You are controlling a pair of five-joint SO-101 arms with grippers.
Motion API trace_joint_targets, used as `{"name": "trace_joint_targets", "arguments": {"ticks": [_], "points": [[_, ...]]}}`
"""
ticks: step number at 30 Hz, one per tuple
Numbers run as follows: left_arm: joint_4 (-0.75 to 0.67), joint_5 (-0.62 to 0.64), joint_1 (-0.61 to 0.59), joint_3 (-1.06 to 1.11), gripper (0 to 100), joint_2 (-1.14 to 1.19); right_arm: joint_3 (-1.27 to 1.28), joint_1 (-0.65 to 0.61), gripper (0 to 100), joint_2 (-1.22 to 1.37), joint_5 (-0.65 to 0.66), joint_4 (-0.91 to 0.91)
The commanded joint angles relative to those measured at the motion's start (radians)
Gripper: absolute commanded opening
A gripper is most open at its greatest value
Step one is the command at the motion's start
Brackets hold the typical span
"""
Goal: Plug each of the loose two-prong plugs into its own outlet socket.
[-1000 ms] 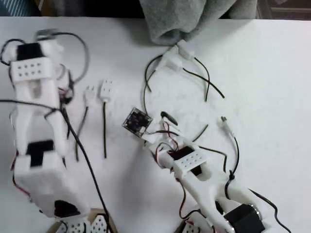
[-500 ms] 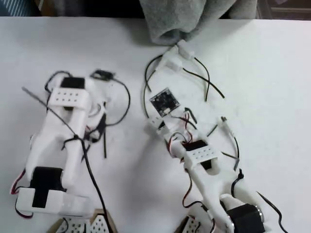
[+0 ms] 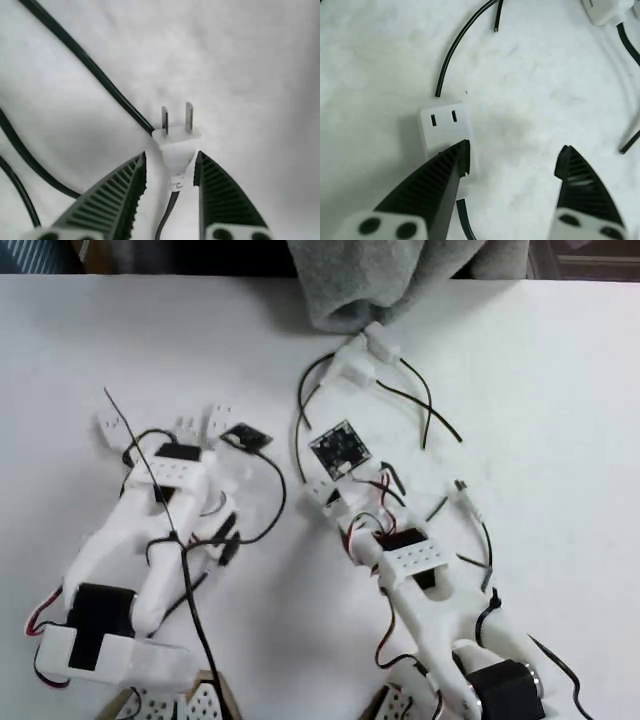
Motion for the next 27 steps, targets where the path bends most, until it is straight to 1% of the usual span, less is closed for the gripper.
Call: {"name": "trace_joint_targets", "arguments": {"ticks": [1, 12, 17, 20, 25, 27], "points": [[-0.005, -0.011, 0.007, -0.029, 18, -0.047, -0.043, 0.008, 27.6, -0.033, -0.008, -0.015], [-0.015, -0.012, -0.001, -0.071, 18, -0.044, -0.044, 0.007, 27.6, -0.031, -0.008, -0.015], [-0.114, -0.009, 0.004, -0.017, 18, -0.036, -0.044, 0.007, 27.6, -0.031, -0.008, -0.015], [-0.129, -0.003, 0.010, 0.002, 18, -0.036, -0.044, 0.007, 27.6, -0.031, -0.008, -0.015], [-0.100, 0.002, 0.085, 0.005, 18, -0.036, -0.044, 0.007, 27.6, -0.031, -0.008, -0.015], [-0.095, 0.043, 0.124, 0.003, 18, -0.036, -0.044, 0.007, 27.6, -0.031, -0.008, -0.015]]}}
